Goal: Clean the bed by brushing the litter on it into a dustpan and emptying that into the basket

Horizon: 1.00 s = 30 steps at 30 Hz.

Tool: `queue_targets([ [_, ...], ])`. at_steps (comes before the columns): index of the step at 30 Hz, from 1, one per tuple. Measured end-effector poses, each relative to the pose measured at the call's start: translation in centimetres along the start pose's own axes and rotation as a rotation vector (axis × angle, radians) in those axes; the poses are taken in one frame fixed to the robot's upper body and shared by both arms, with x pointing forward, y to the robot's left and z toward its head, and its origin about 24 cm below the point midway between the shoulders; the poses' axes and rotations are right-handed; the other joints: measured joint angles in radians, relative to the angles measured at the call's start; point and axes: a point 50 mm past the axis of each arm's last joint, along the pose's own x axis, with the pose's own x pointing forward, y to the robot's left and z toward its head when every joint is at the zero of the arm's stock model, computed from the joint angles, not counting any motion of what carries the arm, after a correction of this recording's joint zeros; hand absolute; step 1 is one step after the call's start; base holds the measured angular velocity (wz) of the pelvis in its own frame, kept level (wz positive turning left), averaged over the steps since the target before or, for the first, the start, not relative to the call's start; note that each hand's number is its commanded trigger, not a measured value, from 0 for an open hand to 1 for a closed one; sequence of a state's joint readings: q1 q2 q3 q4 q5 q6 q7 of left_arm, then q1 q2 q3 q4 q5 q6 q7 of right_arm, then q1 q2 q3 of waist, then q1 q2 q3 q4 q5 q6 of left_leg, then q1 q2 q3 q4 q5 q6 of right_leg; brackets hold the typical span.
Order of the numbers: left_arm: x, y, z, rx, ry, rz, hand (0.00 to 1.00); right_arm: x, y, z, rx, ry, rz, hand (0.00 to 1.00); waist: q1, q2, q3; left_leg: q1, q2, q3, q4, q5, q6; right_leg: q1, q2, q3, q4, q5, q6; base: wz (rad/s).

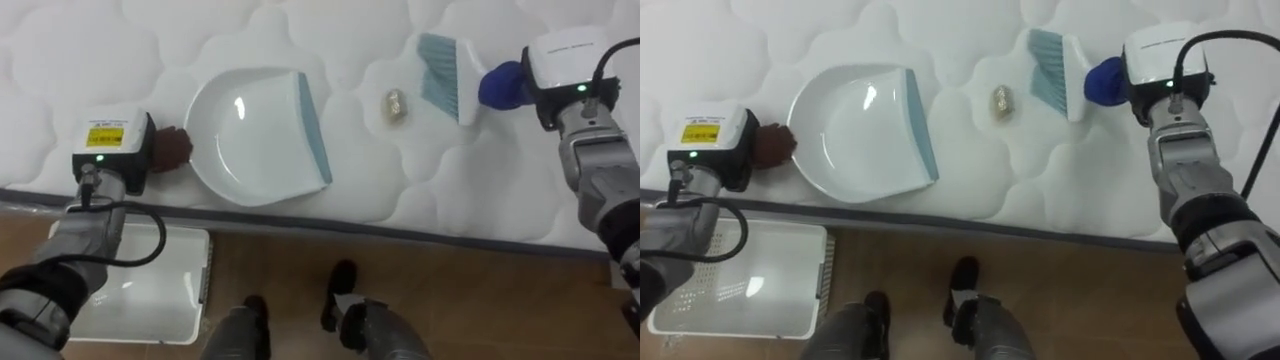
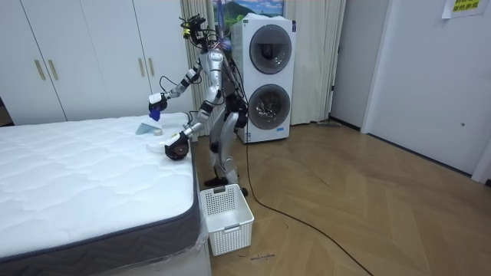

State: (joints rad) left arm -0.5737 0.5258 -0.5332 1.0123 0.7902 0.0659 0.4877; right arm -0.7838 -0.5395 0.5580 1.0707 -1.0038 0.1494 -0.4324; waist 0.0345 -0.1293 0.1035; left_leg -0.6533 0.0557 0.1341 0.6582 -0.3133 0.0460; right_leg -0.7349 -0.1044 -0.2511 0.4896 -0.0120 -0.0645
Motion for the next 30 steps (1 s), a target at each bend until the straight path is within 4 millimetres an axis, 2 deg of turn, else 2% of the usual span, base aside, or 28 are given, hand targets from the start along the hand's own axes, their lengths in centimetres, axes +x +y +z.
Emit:
queue_targets([
  [10, 0.2, 0.0, 0.2, -0.004, -0.034, -0.053, 1.0, 0.2, -0.9, 2.5, -0.054, -0.116, 0.078, 1.0, 0.003, 0.001, 0.0009, 0.024, 0.01, 0.002, -0.008, 0.0, -0.004, 0.029, 0.009, -0.002, -0.023, 0.009, -0.001, -0.01],
  [16, 0.1, 0.0, 0.3, -0.007, -0.048, -0.056, 1.0, 0.2, -1.2, 3.1, -0.06, -0.14, 0.099, 1.0, 0.009, 0.002, 0.0019, 0.025, 0.021, 0.0, -0.005, -0.005, -0.009, 0.04, 0.025, -0.014, -0.042, 0.016, -0.008, -0.03],
  [23, 0.2, 0.1, 0.5, -0.015, -0.067, -0.056, 1.0, 0.0, -1.5, 3.5, -0.005, -0.156, 0.106, 1.0, 0.012, 0.003, 0.0019, 0.027, 0.026, 0.0, -0.018, -0.002, -0.017, 0.041, 0.035, -0.014, -0.056, 0.019, -0.014, -0.01],
  [30, 0.2, 0.1, 0.7, 0.013, -0.097, -0.054, 1.0, -0.4, -2.0, 5.0, 0.095, -0.198, 0.159, 1.0, 0.017, 0.003, 0.0019, 0.035, 0.025, 0.001, -0.021, -0.002, -0.02, 0.047, 0.036, -0.013, -0.057, 0.02, -0.015, 0.0],
])
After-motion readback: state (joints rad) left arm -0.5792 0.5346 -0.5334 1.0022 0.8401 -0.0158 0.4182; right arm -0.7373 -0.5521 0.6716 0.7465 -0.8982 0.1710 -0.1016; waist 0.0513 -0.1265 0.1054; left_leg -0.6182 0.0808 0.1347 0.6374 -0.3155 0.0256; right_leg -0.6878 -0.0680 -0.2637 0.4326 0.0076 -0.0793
